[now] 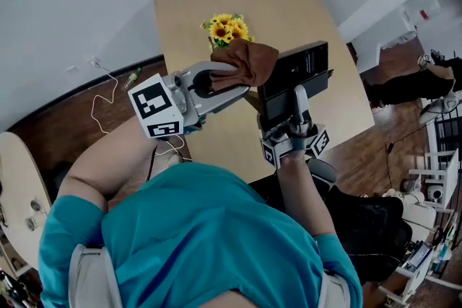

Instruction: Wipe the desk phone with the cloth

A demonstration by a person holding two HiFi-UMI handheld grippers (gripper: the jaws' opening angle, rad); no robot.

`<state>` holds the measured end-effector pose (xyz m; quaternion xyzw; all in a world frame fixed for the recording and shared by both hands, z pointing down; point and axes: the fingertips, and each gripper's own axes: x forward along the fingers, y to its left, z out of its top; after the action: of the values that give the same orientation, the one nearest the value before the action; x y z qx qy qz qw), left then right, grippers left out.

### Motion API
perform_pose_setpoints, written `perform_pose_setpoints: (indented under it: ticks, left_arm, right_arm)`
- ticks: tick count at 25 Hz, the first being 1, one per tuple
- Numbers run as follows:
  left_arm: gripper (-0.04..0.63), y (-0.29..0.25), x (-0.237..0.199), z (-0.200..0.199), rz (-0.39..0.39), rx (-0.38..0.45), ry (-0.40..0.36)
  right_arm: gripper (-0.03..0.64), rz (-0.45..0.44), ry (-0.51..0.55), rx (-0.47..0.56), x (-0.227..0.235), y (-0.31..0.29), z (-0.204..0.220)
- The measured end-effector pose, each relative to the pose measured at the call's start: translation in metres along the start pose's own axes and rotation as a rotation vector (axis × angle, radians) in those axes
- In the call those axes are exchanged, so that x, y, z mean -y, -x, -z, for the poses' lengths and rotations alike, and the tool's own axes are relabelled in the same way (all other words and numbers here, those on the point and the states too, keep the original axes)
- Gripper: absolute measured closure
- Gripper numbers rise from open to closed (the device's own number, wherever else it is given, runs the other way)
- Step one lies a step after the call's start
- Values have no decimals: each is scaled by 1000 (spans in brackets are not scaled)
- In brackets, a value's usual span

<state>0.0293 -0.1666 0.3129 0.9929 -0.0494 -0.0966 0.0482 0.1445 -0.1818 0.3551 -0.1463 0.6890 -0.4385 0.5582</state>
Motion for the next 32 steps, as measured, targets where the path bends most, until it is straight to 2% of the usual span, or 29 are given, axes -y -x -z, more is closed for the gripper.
perform_pose_setpoints:
  ticks: [6, 9, 12, 17, 21, 25, 27, 29, 32]
  left_arm:
    - [508, 14, -32, 13, -83, -32, 30]
    - [508, 19, -41, 20, -114, -59, 50]
    - [508, 20, -28, 7, -87, -28, 44]
    - [508, 9, 3, -14, -35, -12, -37]
    - [508, 0, 14, 0, 4, -64, -56]
    - [508, 0, 34, 41, 54, -167, -69]
    - [508, 4, 34, 66, 57, -227, -49]
    - [508, 12, 26, 84, 22, -260, -4]
    - [508, 22, 16, 77, -23, -199, 54]
  right_arm:
    - [453, -106, -10, -49, -26, -9, 12]
    - [453, -109, 10, -58, -29, -13, 12]
    - [453, -73, 54, -71, -25, -11, 12]
    - [453, 8, 141, -138, -14, 2, 20]
    - [453, 34, 151, -149, -9, -1, 23]
    - [453, 21, 143, -102, -12, 3, 8]
    - [453, 0, 137, -91, -17, 3, 4]
    - [453, -12, 131, -99, -21, 2, 6]
    - [453, -10, 137, -137, -21, 3, 16]
